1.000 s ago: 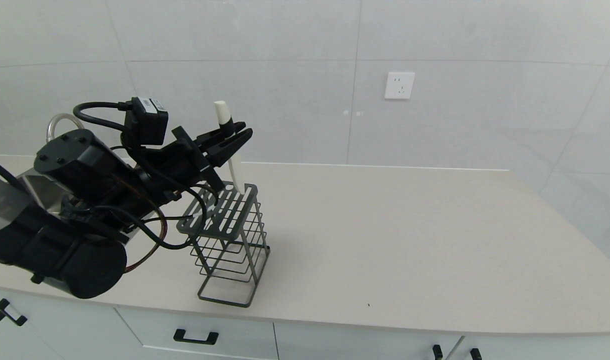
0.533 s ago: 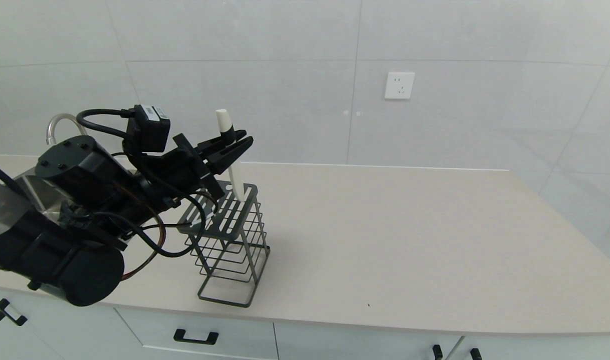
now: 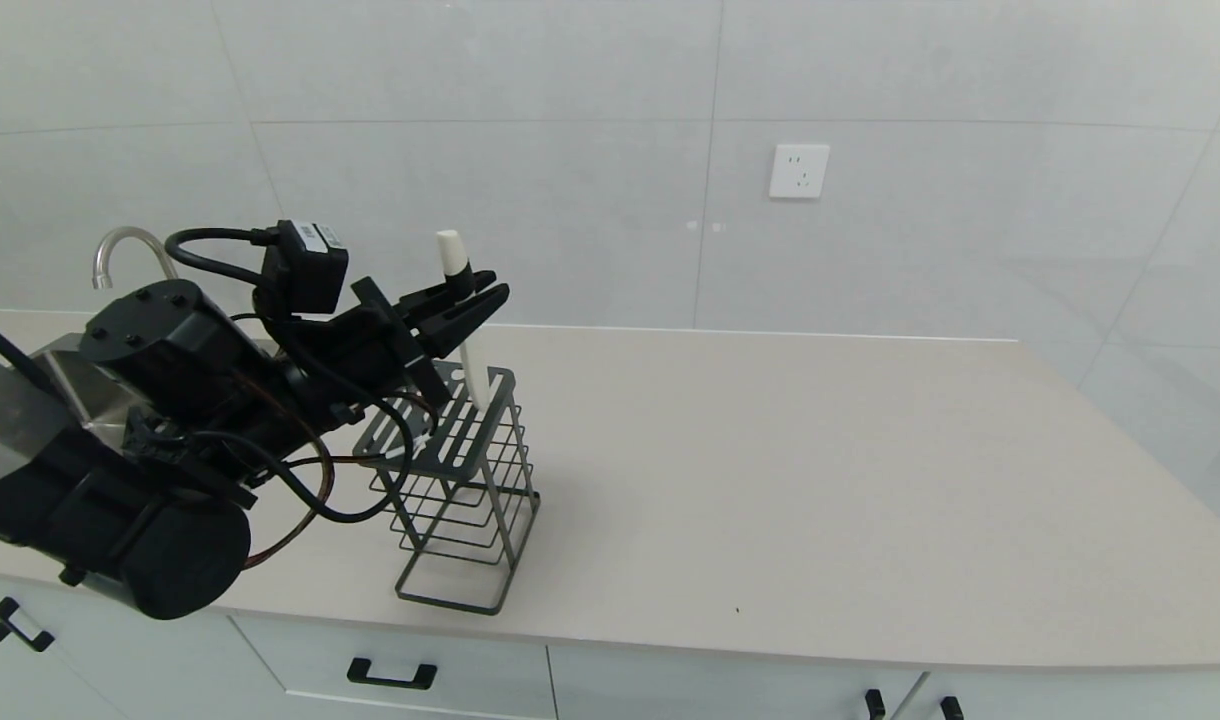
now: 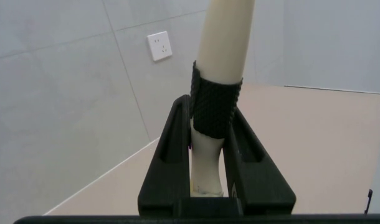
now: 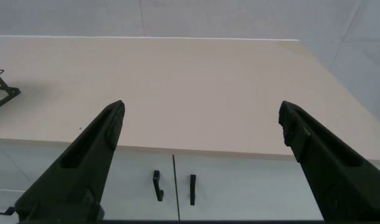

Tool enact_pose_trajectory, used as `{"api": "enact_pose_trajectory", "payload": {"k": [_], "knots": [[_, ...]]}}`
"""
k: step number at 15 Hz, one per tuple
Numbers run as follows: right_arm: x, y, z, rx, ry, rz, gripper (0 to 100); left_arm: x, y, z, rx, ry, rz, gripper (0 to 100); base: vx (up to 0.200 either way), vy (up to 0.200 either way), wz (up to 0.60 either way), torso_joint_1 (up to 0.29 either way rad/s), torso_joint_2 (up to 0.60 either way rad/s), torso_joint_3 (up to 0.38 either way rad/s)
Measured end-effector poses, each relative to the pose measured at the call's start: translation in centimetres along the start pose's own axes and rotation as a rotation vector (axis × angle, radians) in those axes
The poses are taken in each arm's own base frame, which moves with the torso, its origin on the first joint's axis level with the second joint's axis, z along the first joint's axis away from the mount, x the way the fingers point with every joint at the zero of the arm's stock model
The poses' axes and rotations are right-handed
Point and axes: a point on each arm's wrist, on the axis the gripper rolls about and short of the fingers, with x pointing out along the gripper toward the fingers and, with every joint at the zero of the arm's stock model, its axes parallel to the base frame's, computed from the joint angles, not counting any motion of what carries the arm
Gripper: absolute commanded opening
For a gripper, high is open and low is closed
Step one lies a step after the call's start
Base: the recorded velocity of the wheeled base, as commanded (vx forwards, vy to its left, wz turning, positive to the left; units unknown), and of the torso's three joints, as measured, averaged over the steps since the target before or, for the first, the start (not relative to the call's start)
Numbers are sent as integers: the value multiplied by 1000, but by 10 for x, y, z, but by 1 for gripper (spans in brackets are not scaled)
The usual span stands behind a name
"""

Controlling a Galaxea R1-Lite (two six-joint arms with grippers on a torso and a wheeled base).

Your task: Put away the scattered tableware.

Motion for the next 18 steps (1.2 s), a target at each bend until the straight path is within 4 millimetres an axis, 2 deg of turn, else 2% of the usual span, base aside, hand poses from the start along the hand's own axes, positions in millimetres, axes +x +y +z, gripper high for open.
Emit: {"api": "enact_pose_trajectory", "payload": {"k": [11,18], "knots": [[0,0,0,0,0,0,100,0,3,-19,-39,47,8,0,0,0,0,0,0,0],[0,0,0,0,0,0,100,-8,5,-34,-70,99,27,0,0,0,0,0,0,0]]}}
